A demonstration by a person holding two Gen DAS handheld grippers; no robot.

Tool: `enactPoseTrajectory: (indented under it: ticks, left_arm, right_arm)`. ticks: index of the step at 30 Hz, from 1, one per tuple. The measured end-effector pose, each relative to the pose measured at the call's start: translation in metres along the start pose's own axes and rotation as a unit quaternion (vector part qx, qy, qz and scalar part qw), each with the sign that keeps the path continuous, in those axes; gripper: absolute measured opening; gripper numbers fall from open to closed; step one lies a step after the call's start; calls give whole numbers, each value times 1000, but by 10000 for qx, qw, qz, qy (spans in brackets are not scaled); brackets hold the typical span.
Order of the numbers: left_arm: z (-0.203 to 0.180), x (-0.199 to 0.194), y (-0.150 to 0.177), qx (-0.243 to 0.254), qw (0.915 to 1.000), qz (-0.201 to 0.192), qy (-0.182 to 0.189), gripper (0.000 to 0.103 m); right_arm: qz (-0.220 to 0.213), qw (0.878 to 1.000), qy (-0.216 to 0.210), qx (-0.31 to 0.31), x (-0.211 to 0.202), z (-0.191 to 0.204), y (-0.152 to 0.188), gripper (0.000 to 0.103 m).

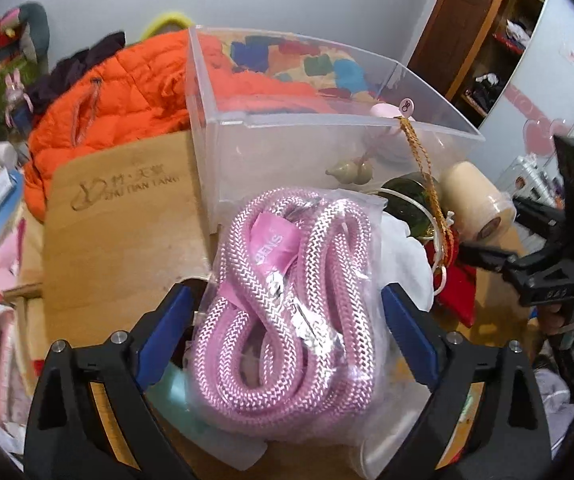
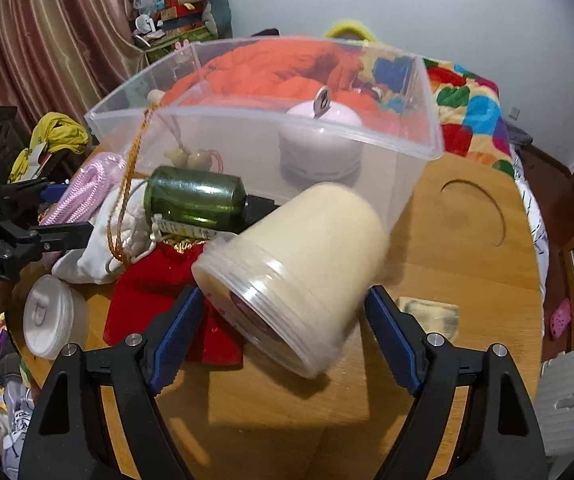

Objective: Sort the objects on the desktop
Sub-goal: 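Grasp the cream tub with the right tool while the left tool grasps the bagged pink rope, then carry the cream tub and pink rope bag into the clear box while both tools release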

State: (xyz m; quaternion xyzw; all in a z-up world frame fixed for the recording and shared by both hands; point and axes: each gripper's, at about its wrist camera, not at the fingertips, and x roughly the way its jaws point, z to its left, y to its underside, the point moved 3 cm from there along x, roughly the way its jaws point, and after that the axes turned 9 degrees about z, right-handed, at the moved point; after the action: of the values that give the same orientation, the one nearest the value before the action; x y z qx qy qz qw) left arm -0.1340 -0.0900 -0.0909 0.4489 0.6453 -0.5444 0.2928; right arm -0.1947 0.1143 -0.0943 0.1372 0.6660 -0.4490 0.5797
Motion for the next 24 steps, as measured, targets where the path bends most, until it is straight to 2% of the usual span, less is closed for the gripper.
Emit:
enactPoseTrajectory:
  ticks: [4,6,8,10,13,19,20,21,24]
  left_arm:
    - [-3,2,-1,62,10000,-23,41,96]
    - [-2,1,0,92,9999,-75,93,92]
    - [-4,-2,2,147,9996,-120,210,76]
    - [-9,-5,4,235,9994,-175,202,68]
    - [-17,-10,6,372,9989,-280,7,62]
    - [-27,-21,5,448,9972,-516,-308,52]
    - [-26,-23,4,433,9971,-547,-300,51]
    - [-26,-25,4,411,9970,-576,-314,50]
    - [-24,-31,3,301,9970,-627,-335,47]
  right_arm:
    - [-7,10000,-54,75,4,-3,-1,81]
    - [-76,9997,-158,191,2,-7,-1,76]
    - [-128,9990,-284,320,0,-11,0,74]
    - [-158,9981,-433,416,-1,-13,3,72]
    - [-188,9978,-428,465,-6,-14,7,68]
    - [-528,9971,-218,495,-27,-15,11,62]
    - [-588,9967,-229,504,-31,-15,11,59]
    - [-638,9964,-213,508,-35,-15,11,50]
    - [-715,9964,-195,412,-42,-15,8,43]
